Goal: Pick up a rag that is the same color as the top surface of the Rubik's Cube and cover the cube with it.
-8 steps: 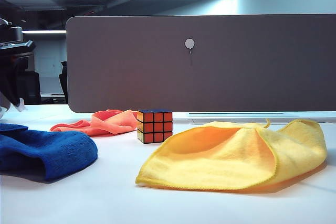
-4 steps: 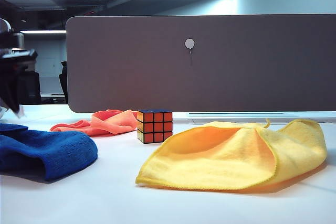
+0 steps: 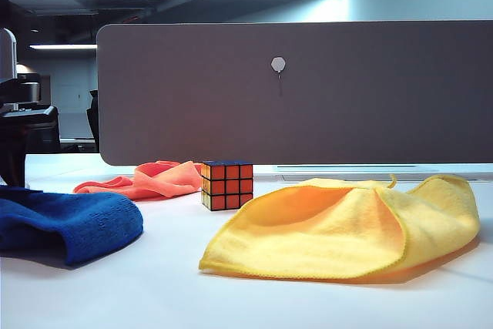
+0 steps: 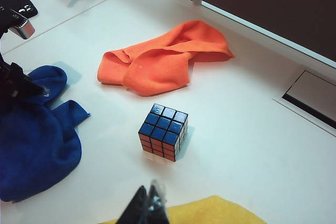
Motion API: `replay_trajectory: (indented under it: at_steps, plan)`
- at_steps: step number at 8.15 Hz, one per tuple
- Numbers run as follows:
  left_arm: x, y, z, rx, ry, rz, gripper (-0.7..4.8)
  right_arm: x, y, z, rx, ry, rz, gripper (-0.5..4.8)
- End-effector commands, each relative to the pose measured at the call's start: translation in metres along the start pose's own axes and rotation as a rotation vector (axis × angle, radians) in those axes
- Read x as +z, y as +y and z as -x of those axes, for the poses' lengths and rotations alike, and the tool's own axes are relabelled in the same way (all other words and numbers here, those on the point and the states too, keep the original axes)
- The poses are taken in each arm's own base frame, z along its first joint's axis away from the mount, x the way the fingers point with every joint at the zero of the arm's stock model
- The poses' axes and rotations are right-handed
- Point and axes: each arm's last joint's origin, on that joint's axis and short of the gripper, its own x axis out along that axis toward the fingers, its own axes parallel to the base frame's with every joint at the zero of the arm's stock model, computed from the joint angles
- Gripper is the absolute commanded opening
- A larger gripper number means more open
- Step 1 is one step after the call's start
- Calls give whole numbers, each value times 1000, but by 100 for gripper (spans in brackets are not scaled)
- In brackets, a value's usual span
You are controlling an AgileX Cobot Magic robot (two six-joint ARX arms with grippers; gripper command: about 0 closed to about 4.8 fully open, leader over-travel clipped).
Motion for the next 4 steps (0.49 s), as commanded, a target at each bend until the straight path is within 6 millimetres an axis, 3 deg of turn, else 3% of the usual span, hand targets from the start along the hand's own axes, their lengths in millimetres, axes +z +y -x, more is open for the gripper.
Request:
replay_trajectory:
  at_steps: [1,4]
  plan:
    - [1,-1,1,-48,-5,-2,-6,3,0,1,-3,-17,4,-1]
    - [6,-7,2,-207,-36,-7,-6,3,0,1,-3,-17,4,-1]
